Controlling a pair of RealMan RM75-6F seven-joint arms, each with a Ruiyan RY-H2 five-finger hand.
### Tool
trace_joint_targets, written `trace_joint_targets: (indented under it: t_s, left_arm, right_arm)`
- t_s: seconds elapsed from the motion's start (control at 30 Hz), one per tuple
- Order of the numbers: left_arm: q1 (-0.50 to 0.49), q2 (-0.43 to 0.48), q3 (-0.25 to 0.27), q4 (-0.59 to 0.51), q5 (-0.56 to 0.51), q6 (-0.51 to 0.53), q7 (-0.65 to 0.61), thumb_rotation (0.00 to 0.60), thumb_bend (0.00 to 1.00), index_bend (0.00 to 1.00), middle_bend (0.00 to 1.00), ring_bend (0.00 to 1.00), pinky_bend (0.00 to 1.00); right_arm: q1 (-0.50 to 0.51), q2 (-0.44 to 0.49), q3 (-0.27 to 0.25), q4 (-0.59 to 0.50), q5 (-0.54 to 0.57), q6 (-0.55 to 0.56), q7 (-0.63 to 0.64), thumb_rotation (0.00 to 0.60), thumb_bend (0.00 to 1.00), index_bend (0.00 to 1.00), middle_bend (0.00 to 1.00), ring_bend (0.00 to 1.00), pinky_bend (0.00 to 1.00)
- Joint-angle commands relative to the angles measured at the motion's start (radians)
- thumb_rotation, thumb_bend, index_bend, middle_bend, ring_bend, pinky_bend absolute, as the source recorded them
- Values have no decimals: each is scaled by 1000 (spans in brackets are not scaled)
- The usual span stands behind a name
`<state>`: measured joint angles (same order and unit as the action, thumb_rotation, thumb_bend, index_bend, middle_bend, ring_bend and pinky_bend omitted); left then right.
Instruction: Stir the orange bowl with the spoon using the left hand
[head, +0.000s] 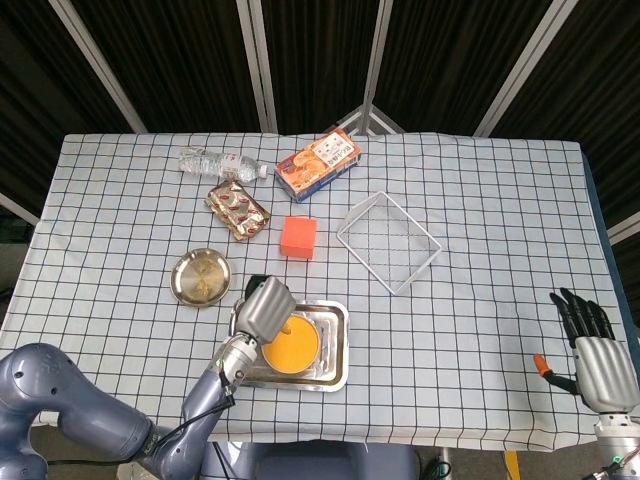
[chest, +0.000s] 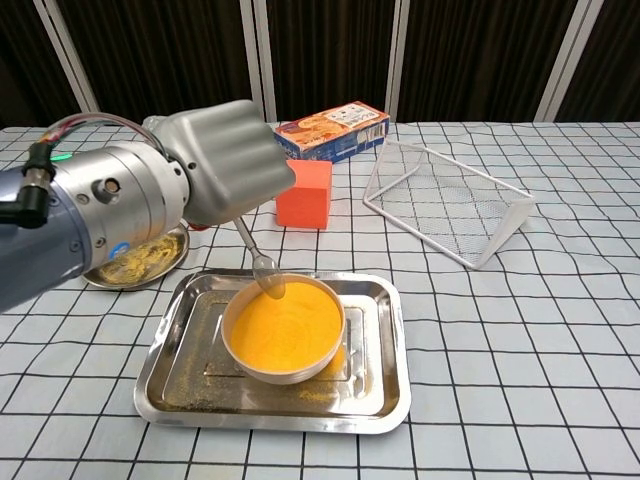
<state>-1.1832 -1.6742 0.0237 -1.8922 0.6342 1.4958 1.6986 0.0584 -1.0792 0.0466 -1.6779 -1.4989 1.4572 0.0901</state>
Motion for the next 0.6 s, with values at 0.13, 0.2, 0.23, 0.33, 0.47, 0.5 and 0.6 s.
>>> trace_joint_targets:
  t_s: [0.13, 0.2, 0.23, 0.33, 0.47, 0.5, 0.6]
  left_arm:
    - [4, -59, -16, 75, -9, 3, 9, 600, 834, 862, 1000, 960, 997]
    - [5, -78, -23, 95, -8, 2, 8, 600, 834, 862, 1000, 960, 997]
    - [5, -86, -25, 104, -8, 1, 10, 600, 833, 863, 1000, 960, 997]
    - [4, -105, -30, 123, -9, 4, 24, 600, 834, 863, 1000, 960, 997]
    - [6, -120, -25, 134, -10, 0, 40, 600, 833, 863, 1000, 961, 997]
    - [7, -121, -24, 133, -10, -1, 42, 600, 833, 863, 1000, 961, 997]
    - [8, -122, -18, 123, -5, -10, 46, 600, 834, 863, 1000, 961, 997]
  right_arm:
    - [3, 1, 0, -2, 2, -6, 1, 600, 360, 0, 0, 0, 0]
    - [2, 2, 0, -3, 2, -6, 1, 600, 360, 0, 0, 0, 0]
    - [2, 2, 0, -3, 2, -5, 2, 600, 360, 0, 0, 0, 0]
    - [2, 3, 0, -4, 2, -6, 6, 600, 360, 0, 0, 0, 0]
    - [3, 4, -1, -4, -1, -7, 7, 600, 360, 0, 0, 0, 0]
    - [3, 4, -1, -4, 0, -7, 7, 600, 360, 0, 0, 0, 0]
    - [3, 4, -1, -4, 0, -7, 6, 600, 360, 0, 0, 0, 0]
